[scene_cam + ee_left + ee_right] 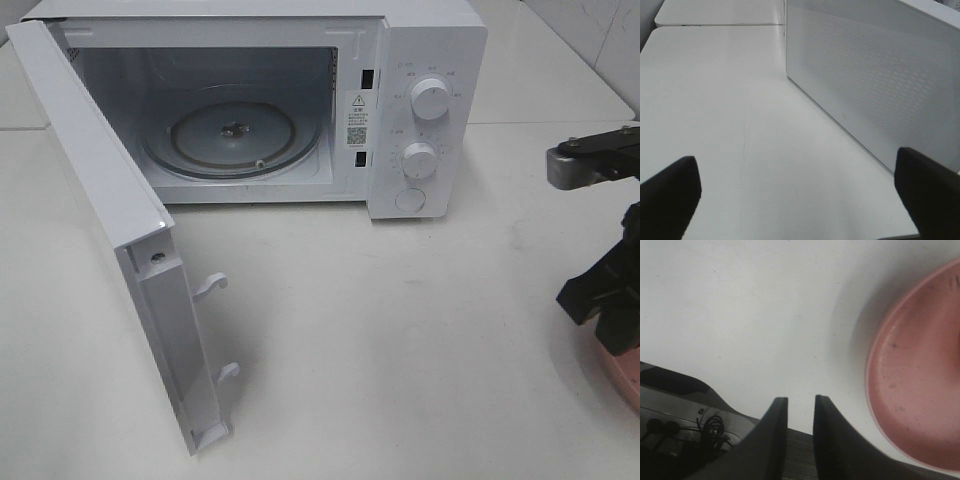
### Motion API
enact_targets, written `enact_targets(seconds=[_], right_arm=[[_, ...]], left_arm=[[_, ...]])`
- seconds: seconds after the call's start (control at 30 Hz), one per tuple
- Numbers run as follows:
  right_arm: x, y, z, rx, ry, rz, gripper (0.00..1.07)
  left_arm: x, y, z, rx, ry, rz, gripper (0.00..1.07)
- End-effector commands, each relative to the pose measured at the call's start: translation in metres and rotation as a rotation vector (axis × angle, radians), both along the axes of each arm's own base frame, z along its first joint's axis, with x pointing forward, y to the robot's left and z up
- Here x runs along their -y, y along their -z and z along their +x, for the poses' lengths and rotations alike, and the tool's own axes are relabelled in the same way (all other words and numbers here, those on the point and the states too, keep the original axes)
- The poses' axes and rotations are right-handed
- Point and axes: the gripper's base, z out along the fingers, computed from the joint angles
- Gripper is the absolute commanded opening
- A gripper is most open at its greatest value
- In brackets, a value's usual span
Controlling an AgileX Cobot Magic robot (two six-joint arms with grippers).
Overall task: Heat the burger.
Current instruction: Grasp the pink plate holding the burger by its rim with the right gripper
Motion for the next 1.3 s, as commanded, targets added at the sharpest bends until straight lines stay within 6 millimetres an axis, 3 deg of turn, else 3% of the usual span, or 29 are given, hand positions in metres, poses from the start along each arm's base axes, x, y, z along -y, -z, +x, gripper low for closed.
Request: enact_targets(seconds=[0.03, 0.17, 0.3, 0.33, 0.43, 0.47, 0.53, 0.6, 1.3], right_arm=[[0.015, -0.003, 0.0, -0.007, 0.049, -0.016, 0.26], [0.024, -0.003, 0.002, -0.003, 0.071, -0.04, 0.31], [0.036, -0.004, 0.006, 0.028, 0.102, -0.072, 0.42], [0.039, -0.004, 0.008, 0.044, 0.107, -0.074, 0.51], [0.041, -0.004, 0.009, 0.052, 0.113, -0.075, 0.57], [0.042, -0.005, 0.011, 0.077, 0.106, -0.085, 0.7], [0.043, -0.004, 0.012, 0.09, 0.101, -0.099, 0.76], [0.047, 0.001, 0.013, 0.105, 0.073, -0.147, 0.98], [0.048, 0.058, 0.025, 0.021, 0.094, -0.128, 0.92]], left_arm=[[0.0, 0.0, -0.002, 0.024, -0.004, -0.004, 1.03], [0.0, 0.0, -0.002, 0.024, -0.003, -0.005, 1.03], [0.0, 0.0, -0.002, 0.024, -0.003, -0.005, 1.03], [0.0, 0.0, -0.002, 0.024, -0.003, -0.005, 1.03], [0.0, 0.0, -0.002, 0.024, -0.003, -0.005, 1.03], [0.0, 0.0, -0.002, 0.024, -0.003, -0.005, 1.03], [0.0, 0.0, -0.002, 0.024, -0.003, -0.005, 1.03], [0.0, 0.0, -0.002, 0.024, -0.003, -0.005, 1.03], [0.0, 0.0, -0.002, 0.024, -0.003, -0.005, 1.03]])
